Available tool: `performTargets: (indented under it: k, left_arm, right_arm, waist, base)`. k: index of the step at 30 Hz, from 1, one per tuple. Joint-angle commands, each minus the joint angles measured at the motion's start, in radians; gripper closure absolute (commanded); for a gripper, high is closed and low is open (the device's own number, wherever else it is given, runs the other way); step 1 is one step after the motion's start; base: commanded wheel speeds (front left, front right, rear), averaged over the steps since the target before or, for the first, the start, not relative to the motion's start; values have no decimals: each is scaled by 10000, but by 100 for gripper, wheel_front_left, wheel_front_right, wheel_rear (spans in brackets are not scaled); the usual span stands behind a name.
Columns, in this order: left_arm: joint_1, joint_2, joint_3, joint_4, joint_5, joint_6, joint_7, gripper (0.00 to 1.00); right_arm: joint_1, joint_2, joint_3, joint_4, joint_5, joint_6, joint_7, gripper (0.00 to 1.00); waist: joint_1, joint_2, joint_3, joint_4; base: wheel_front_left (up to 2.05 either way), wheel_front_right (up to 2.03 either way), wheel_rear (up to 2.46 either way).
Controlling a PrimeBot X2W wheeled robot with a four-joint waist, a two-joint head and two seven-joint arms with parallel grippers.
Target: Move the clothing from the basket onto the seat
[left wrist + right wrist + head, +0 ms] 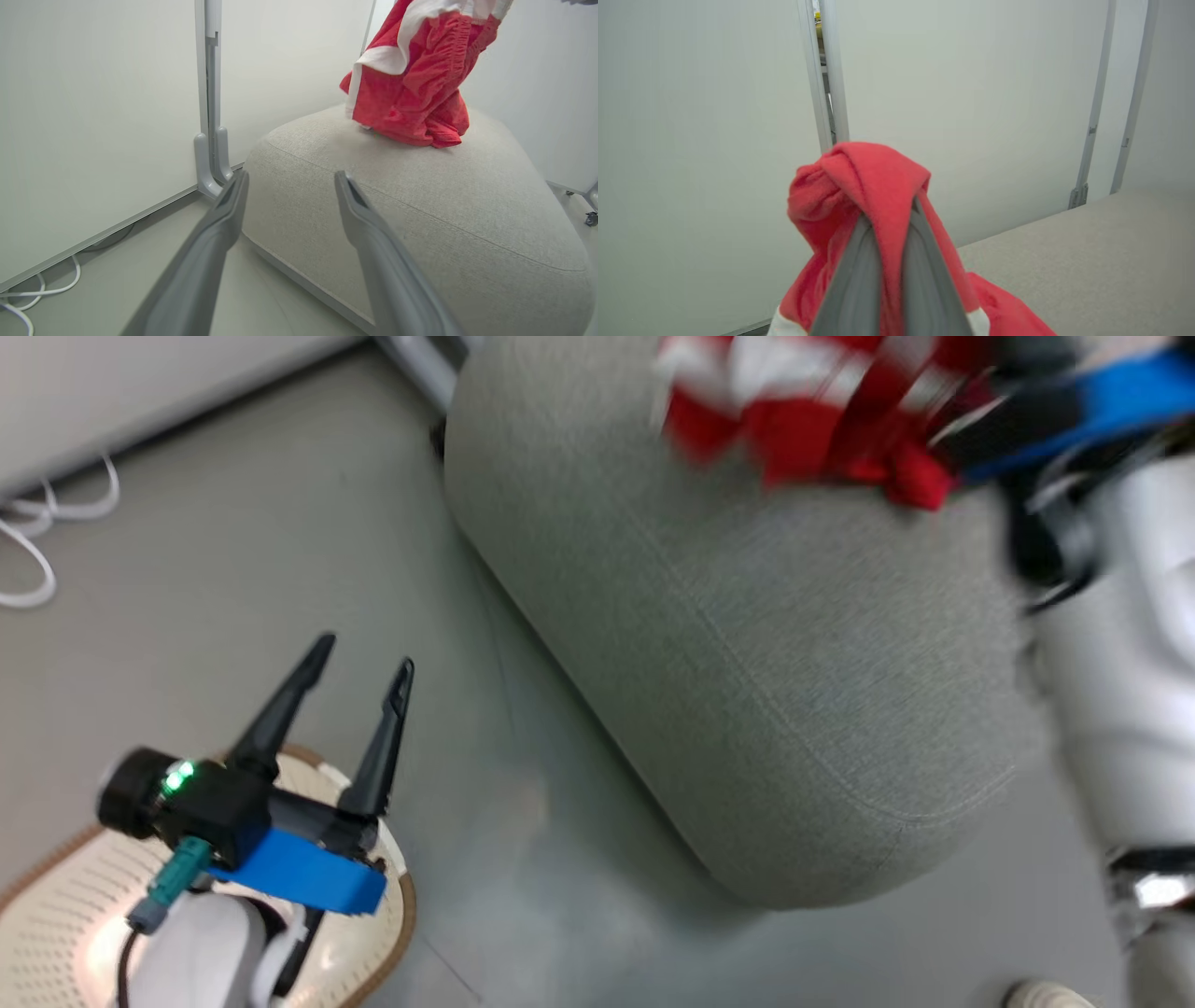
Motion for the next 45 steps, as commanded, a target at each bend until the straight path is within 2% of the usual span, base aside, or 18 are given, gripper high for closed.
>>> performTargets:
  k: [1,7,9,15,19,24,25,27,28,29,32,39,45]
  left_arm:
    - [-282,204,0,-174,78,-24,77,0]
    - [-793,872,189,-1350,180,41,533,0]
    - [-905,1024,263,-1734,231,57,655,0]
    - [-1166,1297,311,-2593,340,150,1010,0]
    - [-1242,1384,303,-2862,367,157,1141,0]
    - [-1214,1333,232,-2736,239,135,1042,0]
    - [-1168,1295,220,-2644,200,136,985,0]
    - [-1082,1179,201,-2451,103,163,854,0]
    - [-1046,1116,188,-2324,54,174,769,0]
    - [-1008,1059,171,-2170,17,174,674,0]
    - [-897,827,63,-1669,-134,158,420,0]
    - [-514,-248,-105,-180,-616,93,-123,0]
    - [79,-1279,429,439,-812,52,-173,0]
  right_arm:
    - [-460,-318,-314,84,31,1,9,100]
    - [-1688,-1868,-2229,745,-947,1,-168,100]
    - [-1682,-2121,-2906,1008,-1231,1,-264,100]
    - [-1043,-1801,-4316,1872,-1663,1,-411,100]
    - [-839,-1442,-4680,2233,-1816,1,-436,100]
    - [-631,-1203,-4882,2129,-2214,1,-440,100]
    - [-598,-1214,-4885,2106,-2316,1,-441,94]
    - [-493,-1237,-4867,2022,-2502,1,-442,54]
    - [-427,-1239,-4856,1978,-2588,1,-442,16]
    - [-361,-1206,-4830,1952,-2666,1,-441,0]
    - [-162,-1192,-4625,2005,-2861,1,-442,0]
    - [1046,-1472,-3451,1727,-2975,1,-438,0]
    - [2518,-1654,-2272,924,-2641,1,-437,0]
  waist:
    - [-1,0,1314,165]
    - [-1,0,2761,475]
    - [-1,0,3149,572]
    - [-1,0,3993,752]
    - [-1,0,4239,804]
    - [-1,0,4109,898]
    - [-1,0,4001,937]
    - [-1,0,3756,1022]
    - [-1,0,3612,1063]
    - [-1,0,3441,1099]
    - [-1,0,2873,1226]
    - [-1,0,884,1739]
    - [-1,0,-840,2238]
  base:
    - [0,0,0]
    - [0,0,0]
    - [0,0,0]
    - [0,0,0]
    - [0,0,0]
    - [0,0,0]
    - [0,0,0]
    - [0,0,0]
    - [0,0,0]
    - [0,0,0]
    - [0,0,0]
    - [0,0,0]
    - [0,0,0]
